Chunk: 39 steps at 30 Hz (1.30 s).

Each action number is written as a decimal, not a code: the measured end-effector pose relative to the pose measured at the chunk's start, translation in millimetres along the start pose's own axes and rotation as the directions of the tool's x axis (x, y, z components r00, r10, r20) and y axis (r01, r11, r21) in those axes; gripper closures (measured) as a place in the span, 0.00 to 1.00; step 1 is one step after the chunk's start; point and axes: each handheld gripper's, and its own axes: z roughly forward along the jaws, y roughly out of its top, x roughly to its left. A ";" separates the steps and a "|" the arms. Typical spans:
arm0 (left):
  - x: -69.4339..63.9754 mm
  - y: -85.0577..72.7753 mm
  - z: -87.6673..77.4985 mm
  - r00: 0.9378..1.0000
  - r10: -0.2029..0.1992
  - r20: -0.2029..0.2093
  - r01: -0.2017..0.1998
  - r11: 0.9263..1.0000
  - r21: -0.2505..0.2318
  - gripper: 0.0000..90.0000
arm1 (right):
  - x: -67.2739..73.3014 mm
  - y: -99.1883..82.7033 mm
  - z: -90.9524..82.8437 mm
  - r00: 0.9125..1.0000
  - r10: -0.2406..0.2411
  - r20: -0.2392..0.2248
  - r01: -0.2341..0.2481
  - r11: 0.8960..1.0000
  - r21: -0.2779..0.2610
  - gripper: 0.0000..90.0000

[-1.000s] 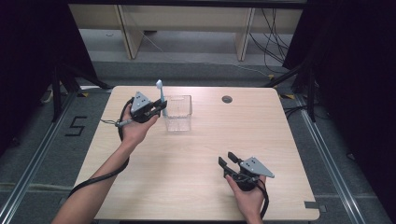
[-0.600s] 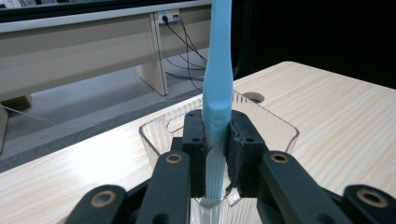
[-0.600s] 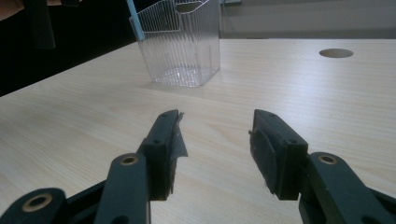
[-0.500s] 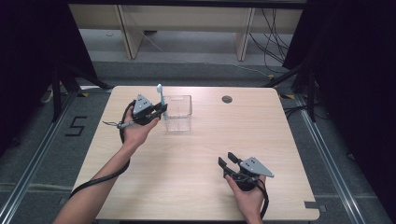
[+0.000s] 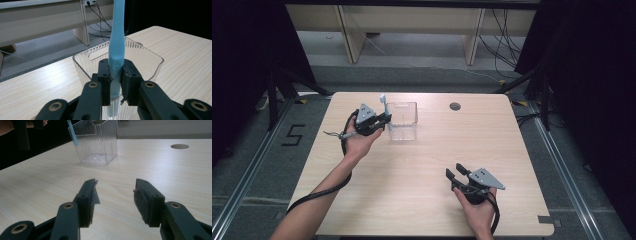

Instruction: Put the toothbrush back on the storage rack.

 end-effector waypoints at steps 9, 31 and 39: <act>0.4 -4.4 1.3 1.000 -0.007 -0.005 0.007 1.000 0.017 0.87 | 0.5 -0.4 0.1 1.000 0.020 -0.015 -0.019 1.000 0.015 0.58; 2.0 -10.9 4.5 1.000 -0.021 -0.003 0.021 0.999 0.026 0.87 | -0.6 -1.4 0.7 1.000 0.007 -0.002 -0.007 1.000 0.009 0.58; 2.1 -10.8 3.9 1.000 -0.027 -0.002 0.027 0.999 0.027 0.86 | -0.8 -1.6 1.2 1.000 0.003 -0.003 -0.003 1.000 0.009 0.58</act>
